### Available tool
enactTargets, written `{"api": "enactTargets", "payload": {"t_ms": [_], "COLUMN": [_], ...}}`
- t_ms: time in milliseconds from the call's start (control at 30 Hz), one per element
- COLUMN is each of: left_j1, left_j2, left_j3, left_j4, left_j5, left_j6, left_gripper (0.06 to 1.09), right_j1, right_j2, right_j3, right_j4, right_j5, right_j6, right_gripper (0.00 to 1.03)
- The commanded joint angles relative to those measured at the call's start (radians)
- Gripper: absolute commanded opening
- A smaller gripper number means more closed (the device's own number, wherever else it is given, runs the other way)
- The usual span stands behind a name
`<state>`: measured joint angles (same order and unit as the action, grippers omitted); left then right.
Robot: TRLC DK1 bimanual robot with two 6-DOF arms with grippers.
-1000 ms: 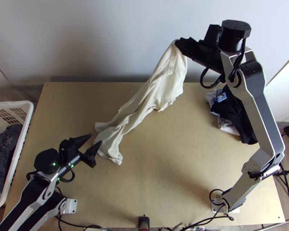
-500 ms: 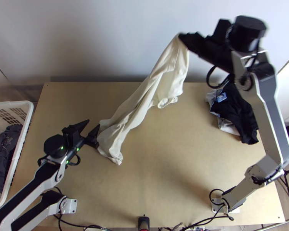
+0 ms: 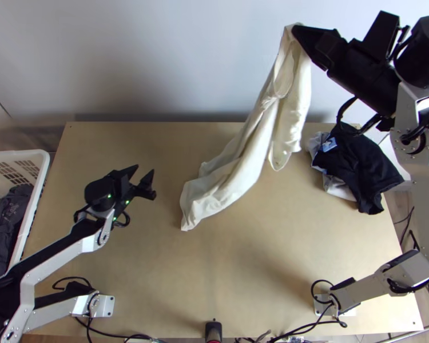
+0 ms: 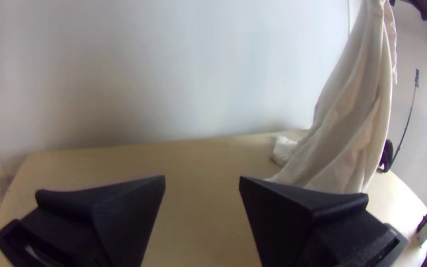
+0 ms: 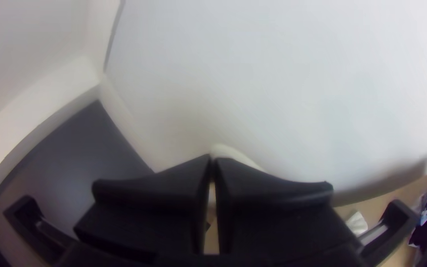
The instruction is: Fold the t-shirt
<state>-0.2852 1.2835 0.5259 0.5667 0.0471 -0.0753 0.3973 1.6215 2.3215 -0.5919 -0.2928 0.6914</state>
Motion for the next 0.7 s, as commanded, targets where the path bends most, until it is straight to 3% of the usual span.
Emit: {"api": "enactTargets", "payload": {"t_ms": [0, 233, 433, 600, 667], "left_j1": [-0.092, -0.250, -0.143, -0.091, -0.086], "left_j2": [0.066, 0.108, 0.320, 0.382, 0.425], "left_j3": [0.059, 0.040, 0.270, 0.401, 0.494], "left_j4": [0.009, 0.036, 0.050, -0.007, -0.136], "left_j5": [-0.010, -0.016, -0.013, 0.186, 0.290], "left_j6": [-0.006, 0.057, 0.031, -0.101, -0.156], "left_gripper": [0.81, 0.80, 0.80, 0.80, 0.81], "right_j1": [-0.026, -0.008, 0.008, 0.029, 0.035], "right_j2": [-0.009, -0.009, -0.018, -0.018, -0.020], "right_j3": [-0.019, -0.019, -0.047, -0.056, -0.063], "right_j4": [-0.005, -0.023, -0.057, -0.092, -0.100], "right_j5": [-0.012, -0.020, -0.052, -0.054, -0.057], "right_j6": [0.026, 0.030, 0.023, 0.002, 0.000], "right_gripper": [0.03, 0.03, 0.03, 0.03, 0.03]}}
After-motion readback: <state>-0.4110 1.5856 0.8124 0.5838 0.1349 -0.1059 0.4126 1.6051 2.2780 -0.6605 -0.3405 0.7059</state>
